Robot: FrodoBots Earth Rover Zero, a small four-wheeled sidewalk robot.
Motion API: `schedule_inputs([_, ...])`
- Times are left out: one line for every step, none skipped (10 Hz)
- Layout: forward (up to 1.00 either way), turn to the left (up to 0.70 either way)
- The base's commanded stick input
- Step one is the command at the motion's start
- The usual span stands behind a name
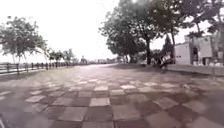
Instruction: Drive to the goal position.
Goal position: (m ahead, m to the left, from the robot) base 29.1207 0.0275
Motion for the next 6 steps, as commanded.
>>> schedule_inputs([1.00,0.00])
schedule_inputs([1.00,0.00])
schedule_inputs([1.00,0.00])
schedule_inputs([1.00,0.00])
schedule_inputs([1.00,0.00])
schedule_inputs([1.00,0.00])
